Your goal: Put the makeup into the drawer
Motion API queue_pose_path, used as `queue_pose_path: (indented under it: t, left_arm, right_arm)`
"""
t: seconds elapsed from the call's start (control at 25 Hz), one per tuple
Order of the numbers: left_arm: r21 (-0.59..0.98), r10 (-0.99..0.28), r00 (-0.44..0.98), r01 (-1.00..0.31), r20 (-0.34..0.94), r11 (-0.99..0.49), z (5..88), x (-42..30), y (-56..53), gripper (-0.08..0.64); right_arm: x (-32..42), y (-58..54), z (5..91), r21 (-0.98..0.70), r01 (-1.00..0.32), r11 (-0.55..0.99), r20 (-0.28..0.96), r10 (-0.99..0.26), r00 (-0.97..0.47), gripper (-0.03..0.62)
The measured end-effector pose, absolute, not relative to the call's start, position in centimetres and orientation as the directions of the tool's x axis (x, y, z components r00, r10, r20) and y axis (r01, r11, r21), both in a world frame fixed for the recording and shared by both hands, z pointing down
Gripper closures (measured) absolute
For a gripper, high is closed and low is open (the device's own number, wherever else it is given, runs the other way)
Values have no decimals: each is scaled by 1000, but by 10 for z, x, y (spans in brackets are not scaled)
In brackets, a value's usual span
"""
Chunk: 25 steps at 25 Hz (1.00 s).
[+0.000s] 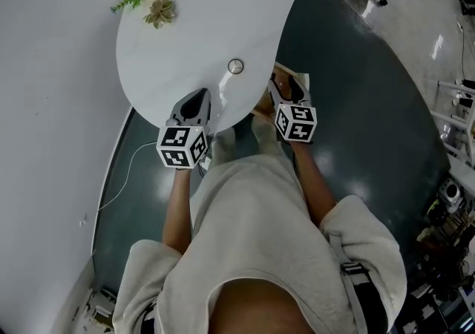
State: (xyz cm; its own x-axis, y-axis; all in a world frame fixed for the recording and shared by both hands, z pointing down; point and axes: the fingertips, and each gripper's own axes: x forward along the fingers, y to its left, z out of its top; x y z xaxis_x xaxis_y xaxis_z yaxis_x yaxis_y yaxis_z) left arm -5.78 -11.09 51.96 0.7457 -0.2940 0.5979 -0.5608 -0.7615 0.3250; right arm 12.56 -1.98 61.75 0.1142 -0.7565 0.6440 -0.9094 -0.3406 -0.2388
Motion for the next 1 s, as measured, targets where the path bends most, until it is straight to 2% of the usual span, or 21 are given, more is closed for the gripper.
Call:
queue_pose_path:
  t: [0.28,0.6,0.88,1.0]
  left_arm:
    - [323,-354,729,-611,586,-723,513,-79,-116,548]
    - [323,-436,685,-689,584,-648,511,-119,-122,549]
    - [322,-477,648,-734,593,-598,515,-152,-123,549]
    - [323,-490,638,-747,594,-580,516,-161,-121,548]
  right_arm:
    - [90,-68,611,-229,-957,-181,630,-776,-3,341]
    - [44,-108,625,-199,-980,-21,658,-744,-118,336]
    - [21,-129,640,-167,-985,44,691,-708,-149,335]
    - [20,-135,642,-134,-990,33,702,-703,-119,341]
